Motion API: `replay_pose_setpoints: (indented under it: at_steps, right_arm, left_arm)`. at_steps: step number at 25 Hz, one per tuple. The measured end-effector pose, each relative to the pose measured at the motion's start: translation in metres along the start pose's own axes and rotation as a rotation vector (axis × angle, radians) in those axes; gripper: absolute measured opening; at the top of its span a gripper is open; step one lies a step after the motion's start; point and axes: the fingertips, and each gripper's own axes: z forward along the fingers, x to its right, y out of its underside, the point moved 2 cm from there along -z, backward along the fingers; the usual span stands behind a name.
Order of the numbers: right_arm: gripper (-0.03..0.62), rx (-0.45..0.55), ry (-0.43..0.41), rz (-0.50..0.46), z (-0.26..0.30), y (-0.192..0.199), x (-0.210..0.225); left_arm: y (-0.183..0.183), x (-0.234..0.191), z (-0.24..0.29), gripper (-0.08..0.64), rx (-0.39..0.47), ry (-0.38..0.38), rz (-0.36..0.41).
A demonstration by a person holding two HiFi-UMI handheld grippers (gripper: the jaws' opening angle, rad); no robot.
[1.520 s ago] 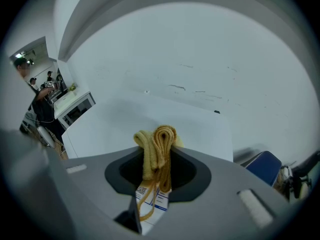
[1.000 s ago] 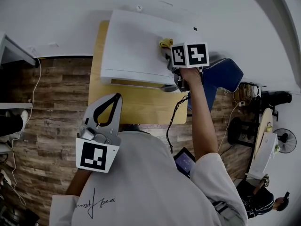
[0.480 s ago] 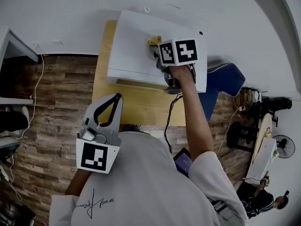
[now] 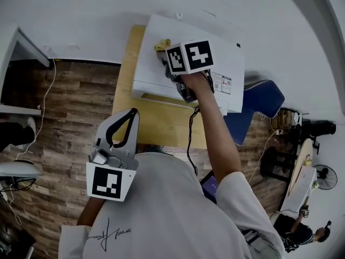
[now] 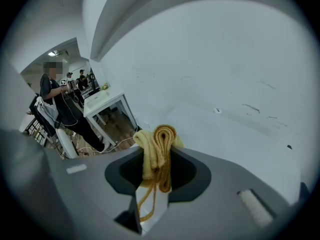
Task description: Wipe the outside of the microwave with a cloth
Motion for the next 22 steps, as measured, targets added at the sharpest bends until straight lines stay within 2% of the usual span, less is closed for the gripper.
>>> replay_pose_setpoints:
  at_steps: [8, 12, 13, 18, 22]
  right_arm:
    - [0.117, 0.004, -0.095, -0.059, 0.022, -0.021, -0.044]
    - [0.117, 0.027, -0.229, -0.071, 0.02, -0.026, -0.077]
    - [0.117, 0.042, -0.24, -0.074, 0.014, -0.027, -0.08]
    - [0.117, 0.074, -0.242, -0.099, -0.014, -0.022, -0.068]
    - [0.117, 0.076, -0.215, -0.094, -0.038, -0.009, -0.041]
  left_arm:
    - [0.005, -0.011, -0.008, -0.006, -0.022, -0.045, -0.007]
    - [0.005, -0.01, -0.009, -0.006, -0.03, -0.058, -0.013]
    - [0.006, -0.009, -0.009, -0.006, -0.035, -0.058, -0.016]
    - [0.011, 0.002, -0.001, -0.006, -0.054, -0.05, -0.023]
    - [0.015, 0.023, 0.008, -0.006, -0.069, -0.008, -0.013]
